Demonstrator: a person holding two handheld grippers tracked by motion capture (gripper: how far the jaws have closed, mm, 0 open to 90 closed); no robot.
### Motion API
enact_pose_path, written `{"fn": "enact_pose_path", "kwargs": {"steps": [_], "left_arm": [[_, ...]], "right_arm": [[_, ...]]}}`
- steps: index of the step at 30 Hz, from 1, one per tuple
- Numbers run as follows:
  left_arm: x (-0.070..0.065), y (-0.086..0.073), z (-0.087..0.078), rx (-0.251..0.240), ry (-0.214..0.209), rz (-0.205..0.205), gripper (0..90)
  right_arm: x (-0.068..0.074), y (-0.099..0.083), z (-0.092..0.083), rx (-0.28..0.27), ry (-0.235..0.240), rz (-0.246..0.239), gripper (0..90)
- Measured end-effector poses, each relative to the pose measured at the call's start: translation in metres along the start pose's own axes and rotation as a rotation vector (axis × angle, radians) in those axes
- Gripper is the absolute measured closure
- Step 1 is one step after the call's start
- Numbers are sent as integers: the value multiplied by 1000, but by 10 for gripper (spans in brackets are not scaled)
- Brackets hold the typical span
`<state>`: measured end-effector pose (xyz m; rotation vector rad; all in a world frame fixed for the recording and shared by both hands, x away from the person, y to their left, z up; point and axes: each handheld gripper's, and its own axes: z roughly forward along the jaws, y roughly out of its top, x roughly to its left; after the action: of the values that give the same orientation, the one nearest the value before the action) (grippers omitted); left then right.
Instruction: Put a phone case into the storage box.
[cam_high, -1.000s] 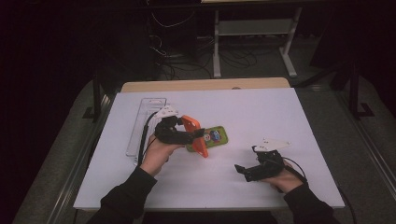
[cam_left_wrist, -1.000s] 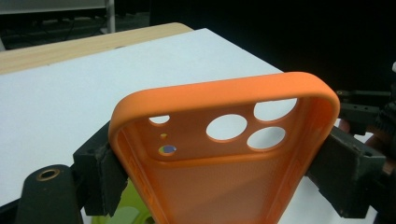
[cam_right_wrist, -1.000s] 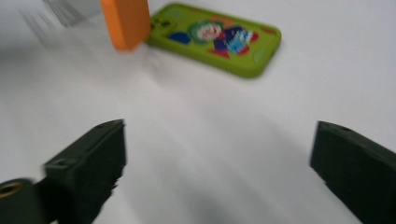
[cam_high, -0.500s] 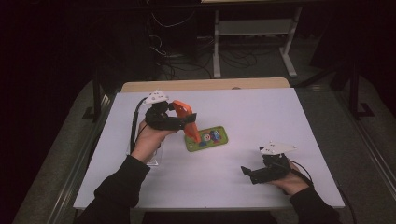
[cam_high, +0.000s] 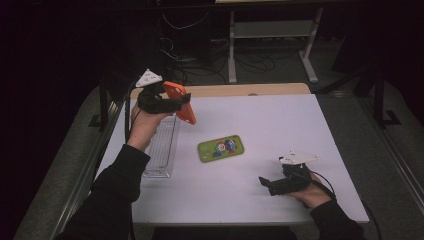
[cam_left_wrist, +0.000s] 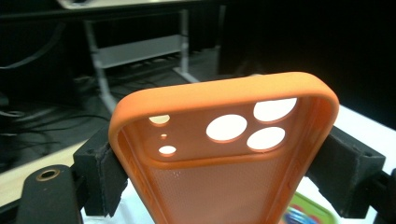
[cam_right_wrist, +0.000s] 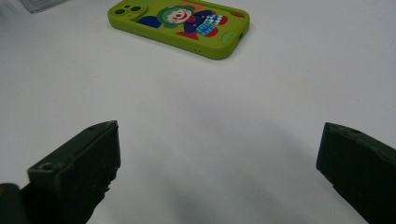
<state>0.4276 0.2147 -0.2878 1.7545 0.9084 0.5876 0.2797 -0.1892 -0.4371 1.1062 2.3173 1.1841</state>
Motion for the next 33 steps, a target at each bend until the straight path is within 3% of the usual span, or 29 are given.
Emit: {"fn": "enact_pose_path", "kwargs": {"steps": [6,12,18,24,27,30,33], "left_arm": [[28,5,5,-4,126,-8,154],[43,1,19,3,236,-35,152],[55,-10,36,68,333,-65,151],[62,-23,51,120,382,-95,150],[64,-30,58,149,414,-88,148],[67,-39,63,159,429,-118,147],[69,-47,67,184,445,-119,147]], "right_arm": [[-1,0,-1,-1,-3,9,0],[-3,0,-1,-9,-4,14,0],[-4,0,-2,-7,-4,28,0],[-4,-1,-3,-16,-3,29,0],[-5,-1,-4,-19,-1,29,0],[-5,-1,-4,-20,-1,32,0],[-5,-1,-5,-22,-1,34,0]]}}
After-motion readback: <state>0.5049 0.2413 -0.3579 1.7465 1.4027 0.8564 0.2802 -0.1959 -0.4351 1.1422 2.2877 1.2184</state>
